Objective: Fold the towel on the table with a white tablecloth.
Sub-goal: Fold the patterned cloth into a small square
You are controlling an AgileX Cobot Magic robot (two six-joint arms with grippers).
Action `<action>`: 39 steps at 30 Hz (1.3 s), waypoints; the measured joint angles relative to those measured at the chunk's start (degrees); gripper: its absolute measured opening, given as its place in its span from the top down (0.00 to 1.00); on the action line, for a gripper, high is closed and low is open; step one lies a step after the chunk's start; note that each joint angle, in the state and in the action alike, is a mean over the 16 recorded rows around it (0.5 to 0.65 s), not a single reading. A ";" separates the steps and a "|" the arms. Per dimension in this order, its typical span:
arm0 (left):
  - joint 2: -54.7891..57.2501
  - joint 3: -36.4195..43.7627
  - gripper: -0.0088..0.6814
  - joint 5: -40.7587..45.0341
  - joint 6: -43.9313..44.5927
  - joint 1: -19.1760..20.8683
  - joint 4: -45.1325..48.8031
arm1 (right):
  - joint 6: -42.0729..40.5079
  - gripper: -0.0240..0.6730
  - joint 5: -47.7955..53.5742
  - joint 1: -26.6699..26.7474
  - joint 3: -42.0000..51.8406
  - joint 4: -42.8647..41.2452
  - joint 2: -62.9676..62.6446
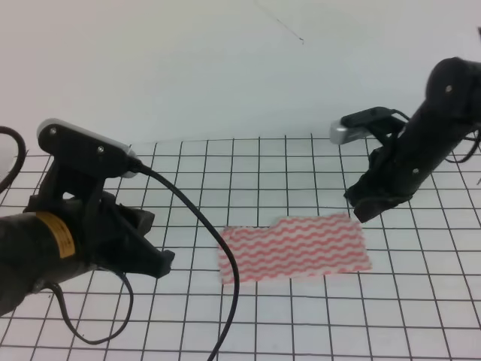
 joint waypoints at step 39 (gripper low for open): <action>1.34 0.38 0.99 -3.21 -0.03 0.01 -0.97 | 2.69 0.65 -3.17 -3.29 5.19 8.82 5.49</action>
